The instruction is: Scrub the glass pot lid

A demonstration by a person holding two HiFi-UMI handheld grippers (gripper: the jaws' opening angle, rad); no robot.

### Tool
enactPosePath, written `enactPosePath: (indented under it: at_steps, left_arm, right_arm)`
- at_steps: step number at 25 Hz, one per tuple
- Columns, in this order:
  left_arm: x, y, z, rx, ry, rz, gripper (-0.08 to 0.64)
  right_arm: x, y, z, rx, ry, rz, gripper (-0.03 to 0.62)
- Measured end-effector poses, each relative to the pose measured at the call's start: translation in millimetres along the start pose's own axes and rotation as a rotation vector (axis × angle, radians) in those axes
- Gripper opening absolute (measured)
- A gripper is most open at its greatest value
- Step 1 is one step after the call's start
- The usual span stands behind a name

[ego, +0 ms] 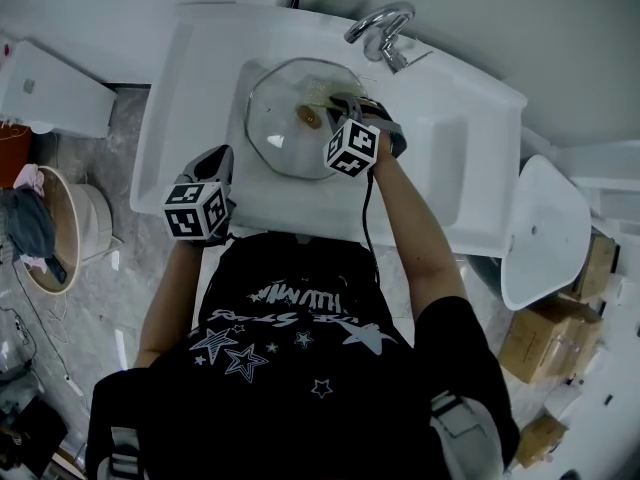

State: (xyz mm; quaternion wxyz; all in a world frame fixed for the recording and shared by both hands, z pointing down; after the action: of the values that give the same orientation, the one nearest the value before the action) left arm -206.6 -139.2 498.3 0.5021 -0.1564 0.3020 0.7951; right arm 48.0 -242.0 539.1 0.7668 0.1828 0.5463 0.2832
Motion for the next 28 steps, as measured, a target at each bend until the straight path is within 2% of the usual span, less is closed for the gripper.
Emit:
enactPosePath:
  at_steps: [7,18,21,28]
  left_arm:
    - [-6.2,-6.6,0.4,-0.006,0.009,0.025,0.009]
    - [-4.6,-10.9,4.1,-0.012,0.012,0.037,0.009]
    - [-3.9,-10.0,5.8,-0.009,0.012,0.039,0.009]
    - [-3.5,-10.4,7.2,-0.001,0.011,0.043,0.009]
  right_arm:
    - [4.9,23.9,18.8,-0.126,0.051,0.003,0.072]
    - [12.1,57.5,28.4,-0.249,0.076,-0.002,0.075]
    - [13.2,68.5,26.4,-0.294,0.064,-0.036,0.075]
    - [18.9,83.1,18.8,-0.466,0.027,-0.159,0.075]
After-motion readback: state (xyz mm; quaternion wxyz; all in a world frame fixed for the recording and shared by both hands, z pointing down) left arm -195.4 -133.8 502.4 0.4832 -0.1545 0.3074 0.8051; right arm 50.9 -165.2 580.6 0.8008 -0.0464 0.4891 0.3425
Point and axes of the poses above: the fingertips, and each gripper's own axes: x backward along the fingers, y to its left, z out of its underside, the point moved 8 cm from there along x, backward along the fingers, and after that the axes turned 2 degrees about x, right-handed, at the moved point
